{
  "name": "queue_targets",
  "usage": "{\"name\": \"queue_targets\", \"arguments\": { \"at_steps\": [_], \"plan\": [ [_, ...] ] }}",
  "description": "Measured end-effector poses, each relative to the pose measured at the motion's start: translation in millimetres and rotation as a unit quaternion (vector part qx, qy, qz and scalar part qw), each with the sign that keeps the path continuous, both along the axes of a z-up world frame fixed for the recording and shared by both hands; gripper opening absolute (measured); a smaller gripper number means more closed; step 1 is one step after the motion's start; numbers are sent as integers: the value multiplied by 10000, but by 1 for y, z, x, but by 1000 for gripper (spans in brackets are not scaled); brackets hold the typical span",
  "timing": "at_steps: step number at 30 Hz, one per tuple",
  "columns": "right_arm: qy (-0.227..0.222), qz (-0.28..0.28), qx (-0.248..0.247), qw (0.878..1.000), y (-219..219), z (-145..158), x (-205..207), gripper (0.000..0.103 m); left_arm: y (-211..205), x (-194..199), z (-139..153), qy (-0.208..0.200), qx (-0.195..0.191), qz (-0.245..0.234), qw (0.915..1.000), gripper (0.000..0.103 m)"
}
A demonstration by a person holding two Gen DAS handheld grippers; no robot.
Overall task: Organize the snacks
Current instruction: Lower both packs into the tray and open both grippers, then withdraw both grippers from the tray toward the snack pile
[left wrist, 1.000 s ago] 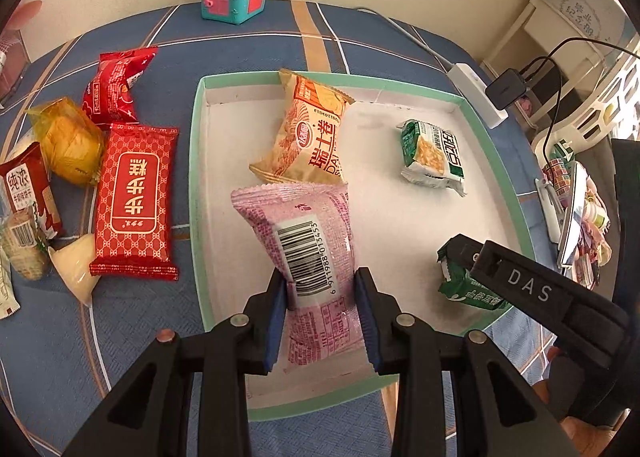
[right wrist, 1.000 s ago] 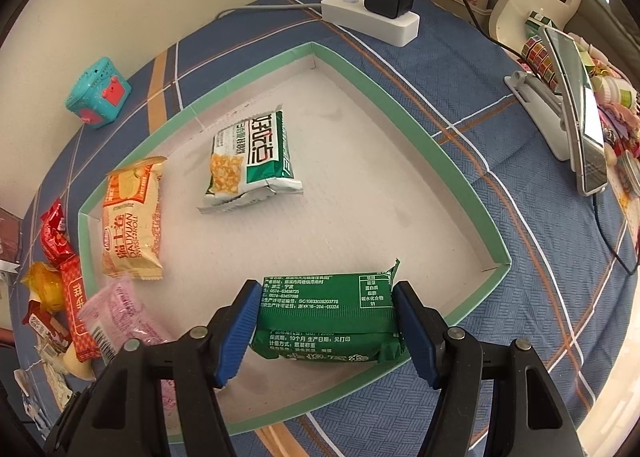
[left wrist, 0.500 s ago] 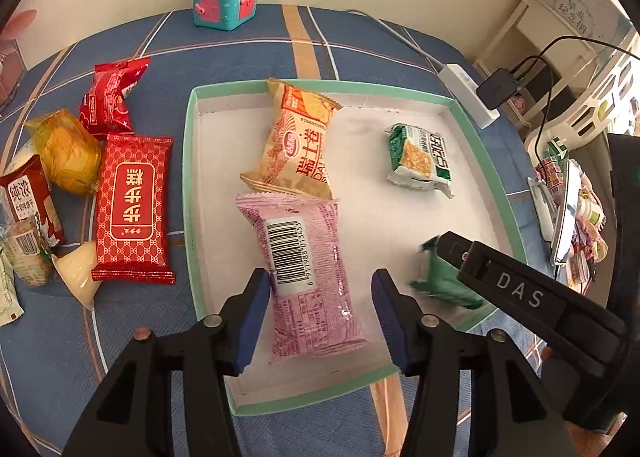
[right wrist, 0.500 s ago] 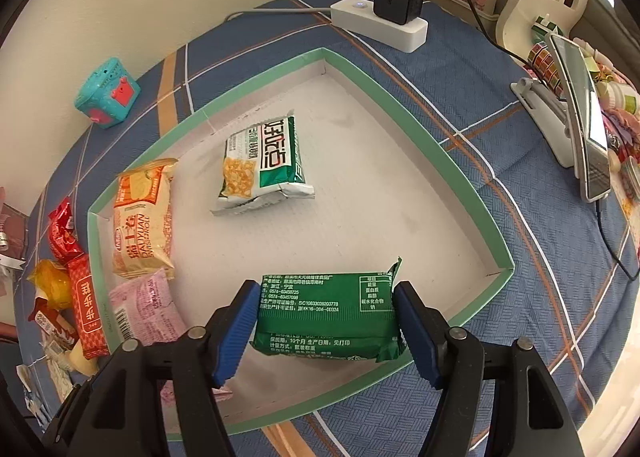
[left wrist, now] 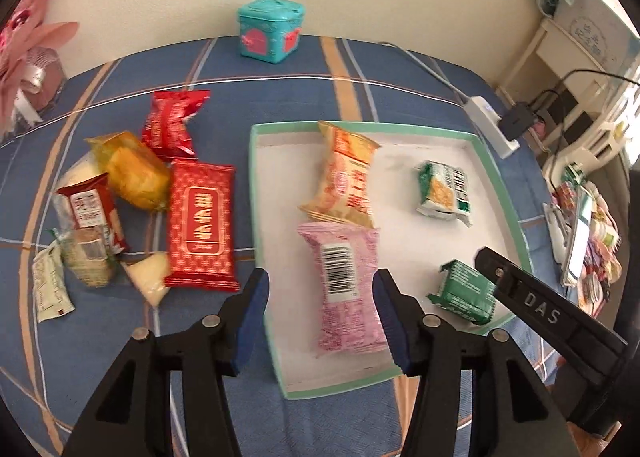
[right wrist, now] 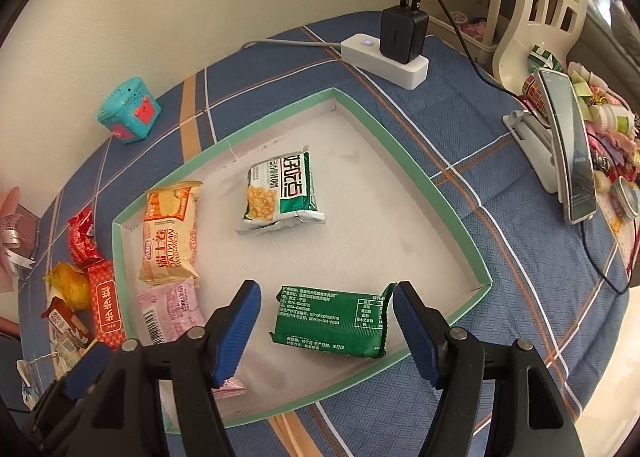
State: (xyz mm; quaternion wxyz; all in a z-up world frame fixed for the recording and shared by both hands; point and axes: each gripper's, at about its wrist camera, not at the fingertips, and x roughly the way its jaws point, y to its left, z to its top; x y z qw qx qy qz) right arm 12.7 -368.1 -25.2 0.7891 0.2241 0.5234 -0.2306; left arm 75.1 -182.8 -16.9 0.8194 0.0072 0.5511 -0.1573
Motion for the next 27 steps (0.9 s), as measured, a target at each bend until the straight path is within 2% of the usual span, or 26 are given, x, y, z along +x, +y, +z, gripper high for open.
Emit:
{"name": "queue_targets", "arguments": {
  "at_steps": [7,21,23,24,25,26,27],
  "plan": [
    [142,134,64,9998,7,-6,3,72,34,12,-7,177,6,686,9975,55],
    [178,592,-137,9980,31,-2,12,72,68,19,-6,204,2,1160,9930,55],
    [181,591,-146,9980,32,-3,12,72,70,19,-6,183,-10,1164,9930,60],
    [176,594,-131,9980,32,-3,12,73,70,19,-6,166,0,1156,9932,72],
    [170,600,-101,9980,32,-3,12,79,70,19,-6,142,19,1155,9932,83],
    [153,600,-79,9981,32,-4,11,89,70,19,-5,99,48,1155,9933,85],
    [129,600,-84,9981,32,-4,11,92,69,19,-5,38,105,1142,9934,85]
  ]
}}
